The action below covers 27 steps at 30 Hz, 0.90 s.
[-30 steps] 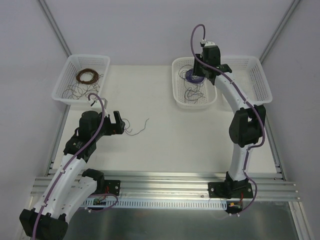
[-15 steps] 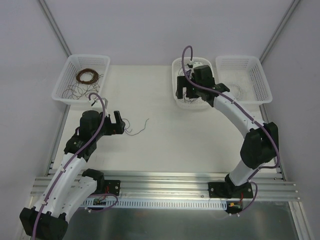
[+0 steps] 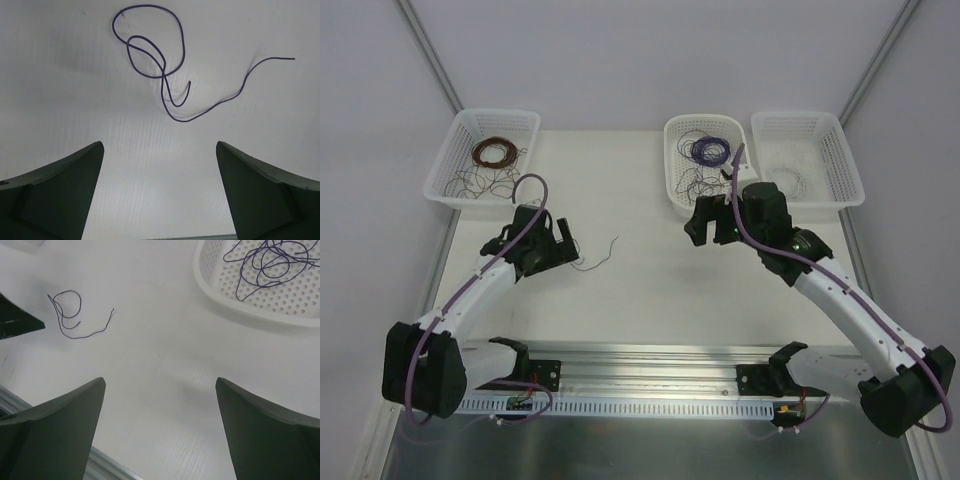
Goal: Untangle the cables
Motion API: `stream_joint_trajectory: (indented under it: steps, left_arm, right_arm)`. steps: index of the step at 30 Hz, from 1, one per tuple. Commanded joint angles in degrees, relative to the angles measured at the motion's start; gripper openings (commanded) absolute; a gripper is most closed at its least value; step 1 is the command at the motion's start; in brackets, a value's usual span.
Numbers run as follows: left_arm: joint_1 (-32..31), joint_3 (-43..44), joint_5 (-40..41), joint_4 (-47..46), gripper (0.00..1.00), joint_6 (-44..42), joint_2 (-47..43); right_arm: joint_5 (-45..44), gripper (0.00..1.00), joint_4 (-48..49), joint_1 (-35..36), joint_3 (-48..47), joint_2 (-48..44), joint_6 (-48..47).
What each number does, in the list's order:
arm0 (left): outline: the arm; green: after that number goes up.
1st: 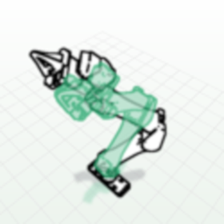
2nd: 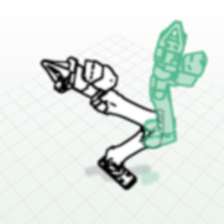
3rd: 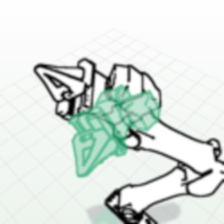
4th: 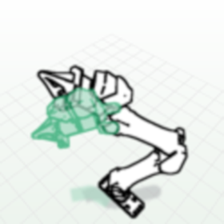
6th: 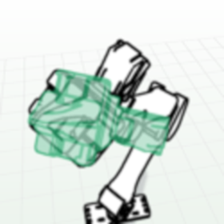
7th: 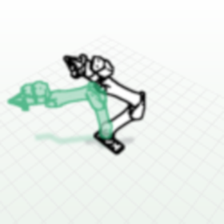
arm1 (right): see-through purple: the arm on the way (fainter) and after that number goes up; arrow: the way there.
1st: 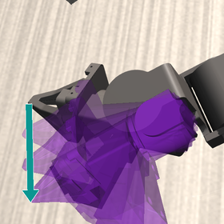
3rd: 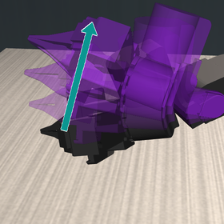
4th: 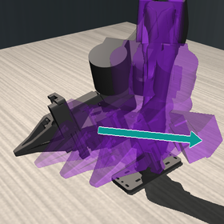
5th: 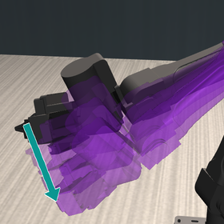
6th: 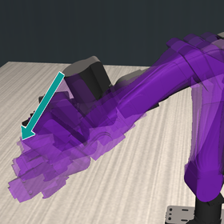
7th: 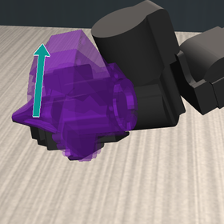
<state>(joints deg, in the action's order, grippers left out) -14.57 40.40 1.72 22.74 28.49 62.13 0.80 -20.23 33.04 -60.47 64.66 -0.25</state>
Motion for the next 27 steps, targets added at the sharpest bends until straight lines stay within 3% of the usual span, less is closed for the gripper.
stream_joint_trajectory:
  steps: [1,8,13,18,19,23,25,27]
  left_arm:
    - [-0.02,4.24,4.07,0.81,0.96,9.30,8.06]
    - [-0.02,8.55,11.37,-0.33,0.79,14.22,20.30]
    - [-0.02,9.96,11.47,-2.26,0.63,14.31,24.78]
    - [-0.02,11.28,8.75,-2.96,0.38,13.96,28.31]
    - [-0.02,11.45,7.96,-3.14,0.29,13.70,29.18]
    - [-0.37,11.01,5.85,-3.84,0.07,12.91,29.81]
    - [-1.33,10.40,4.97,-3.93,0.00,12.12,29.02]
    - [-2.56,9.87,4.26,-4.20,0.00,11.50,27.96]
  right_arm:
    - [0.17,0.97,-0.16,0.36,2.80,-6.82,1.75]
    - [1.22,0.97,-2.62,0.63,9.04,-16.48,2.79]
    - [2.37,0.97,-2.53,0.71,13.44,-20.27,4.12]
    - [1.84,0.97,-2.97,0.80,14.59,-21.16,3.50]
    - [2.01,0.97,-2.80,0.80,14.76,-21.16,3.50]
    - [2.89,0.97,-1.31,1.15,15.81,-21.07,4.20]
    - [3.94,0.97,-0.52,1.50,16.17,-20.90,4.82]
    - [5.08,0.97,0.54,1.77,16.61,-20.63,5.35]
